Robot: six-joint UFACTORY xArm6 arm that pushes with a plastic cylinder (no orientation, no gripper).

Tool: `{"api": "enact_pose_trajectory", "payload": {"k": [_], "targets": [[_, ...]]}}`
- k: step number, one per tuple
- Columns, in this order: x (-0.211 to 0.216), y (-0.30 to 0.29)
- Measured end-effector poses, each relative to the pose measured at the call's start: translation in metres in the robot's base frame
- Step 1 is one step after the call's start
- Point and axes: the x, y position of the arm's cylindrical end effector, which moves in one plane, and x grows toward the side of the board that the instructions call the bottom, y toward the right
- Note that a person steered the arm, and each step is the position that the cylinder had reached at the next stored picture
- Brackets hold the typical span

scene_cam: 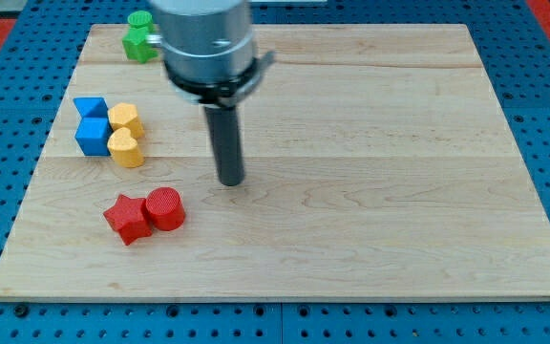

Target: Push the green circle into the red circle

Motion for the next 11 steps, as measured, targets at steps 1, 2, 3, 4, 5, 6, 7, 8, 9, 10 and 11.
{"api": "enact_pose_trajectory", "payload": {"k": [1,2,3,4,5,6,7,8,9,10,11], "targets": [[0.056,-0.073],[0.053,-0.103],[0.035,-0.035],[-0.058,-0.018],[-0.135,-0.033],[-0.159,-0.093],[-0.159,-0.127],[-0.171,-0.152],[-0.209,-0.233],[-0.246,-0.242],[-0.287,-0.216]]}}
